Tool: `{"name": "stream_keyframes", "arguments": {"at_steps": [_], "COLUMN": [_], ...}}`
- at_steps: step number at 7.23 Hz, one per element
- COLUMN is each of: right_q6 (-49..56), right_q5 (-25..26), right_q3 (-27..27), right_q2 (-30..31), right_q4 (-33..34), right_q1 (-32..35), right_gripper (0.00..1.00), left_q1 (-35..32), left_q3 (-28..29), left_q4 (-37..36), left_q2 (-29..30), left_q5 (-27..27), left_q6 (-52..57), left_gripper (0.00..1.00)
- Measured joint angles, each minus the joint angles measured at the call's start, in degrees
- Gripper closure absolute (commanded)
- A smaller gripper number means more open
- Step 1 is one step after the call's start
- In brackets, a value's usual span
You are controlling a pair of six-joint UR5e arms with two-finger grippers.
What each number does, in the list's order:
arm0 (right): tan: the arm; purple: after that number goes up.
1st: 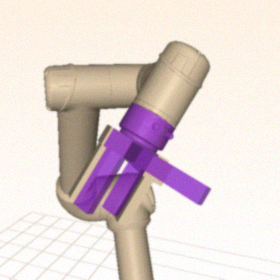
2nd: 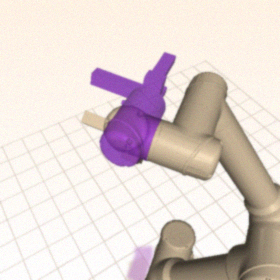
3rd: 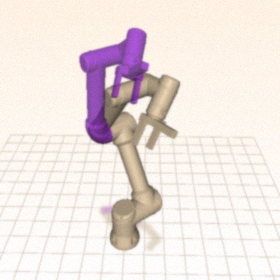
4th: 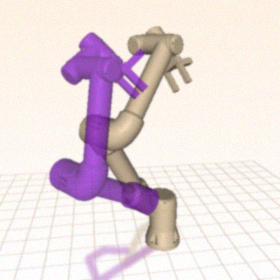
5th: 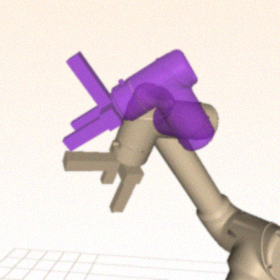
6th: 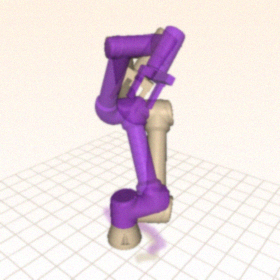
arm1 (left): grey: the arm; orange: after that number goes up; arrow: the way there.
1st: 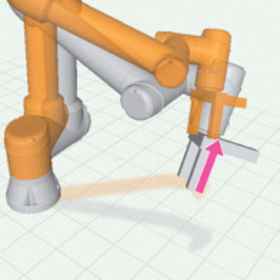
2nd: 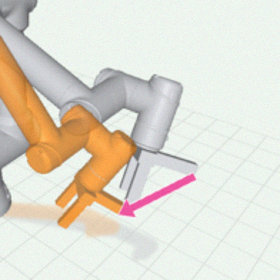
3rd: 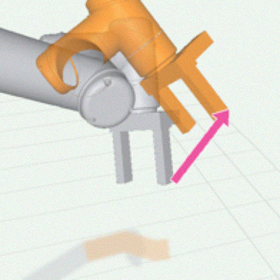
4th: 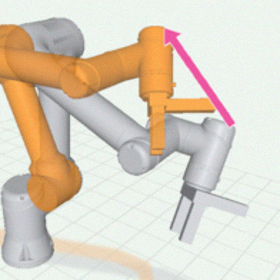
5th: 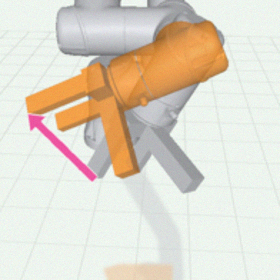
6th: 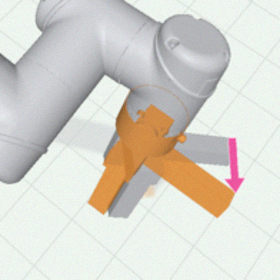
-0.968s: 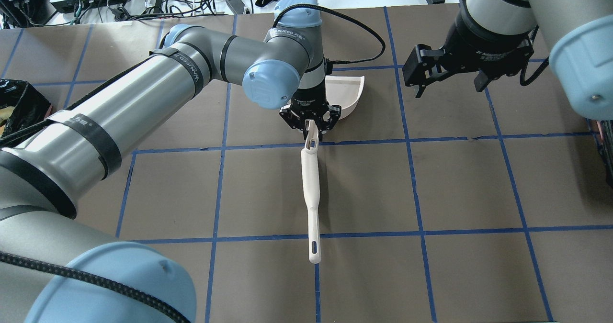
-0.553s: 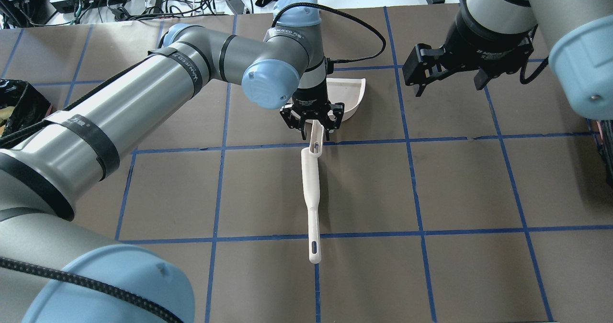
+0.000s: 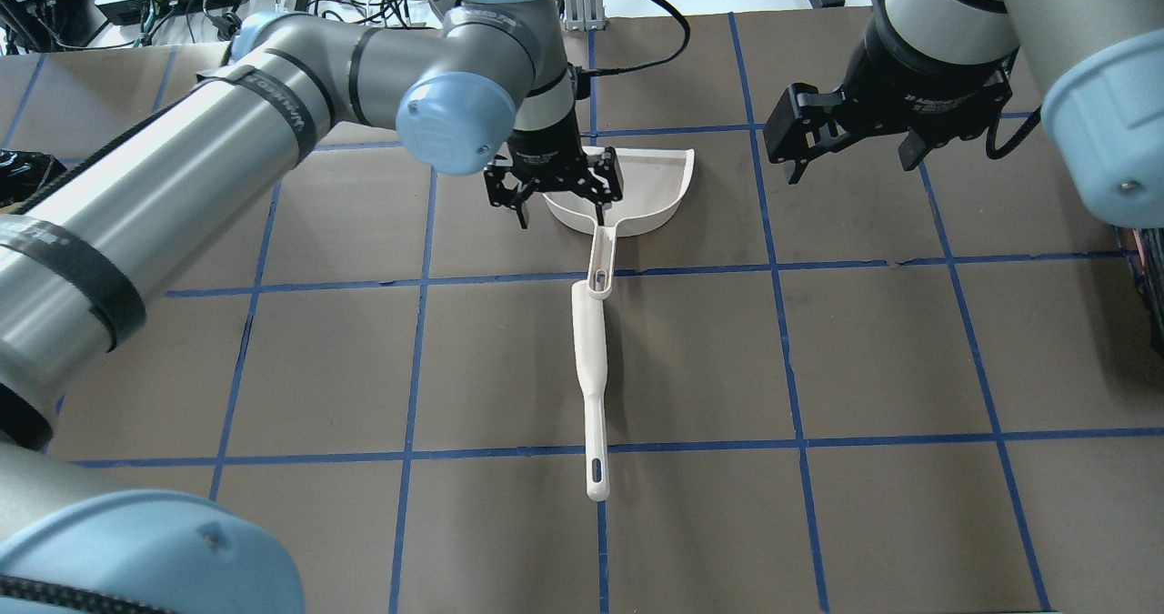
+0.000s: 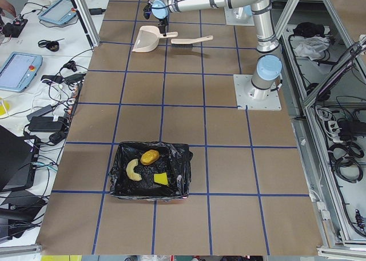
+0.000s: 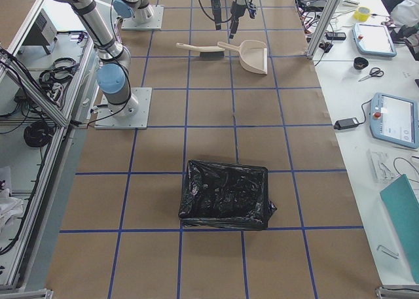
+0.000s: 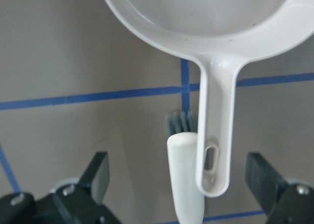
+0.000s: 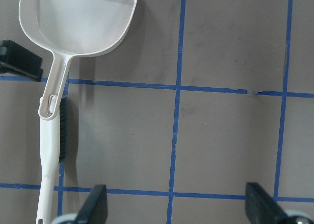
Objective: Sweep and dump trash in nearest bin
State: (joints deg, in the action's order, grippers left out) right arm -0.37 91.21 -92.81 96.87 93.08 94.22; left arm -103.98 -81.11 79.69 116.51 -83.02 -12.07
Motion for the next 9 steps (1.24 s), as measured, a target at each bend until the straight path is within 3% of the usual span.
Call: {"name": "stream_keyframes", "arguments": {"at_steps": [4, 6, 9], "right_q6": [-0.46, -0.61, -1.67], "right_q5": [-2.86, -2.81, -2.60], "right_q3": [-0.02, -0.02, 0.00], "right_q2": [-0.17, -0.20, -0.05], "right_q4": [0.14, 0.23, 1.46], "right_q1": [0.04, 0.01, 0.01], "right_gripper": [0.00, 0.00, 0.00], "left_q1": [20.47, 22.98, 22.45], "left_q3": [1.41, -0.06, -3.83], "left_q4": [5.47, 7.59, 8.20], "left_q2": [-12.46, -17.85, -23.02], "left_q5": [-2.25, -5.62, -6.51], "left_q6": [10.05, 11.49, 10.90], "left_gripper": [0.00, 0.00, 0.00]}}
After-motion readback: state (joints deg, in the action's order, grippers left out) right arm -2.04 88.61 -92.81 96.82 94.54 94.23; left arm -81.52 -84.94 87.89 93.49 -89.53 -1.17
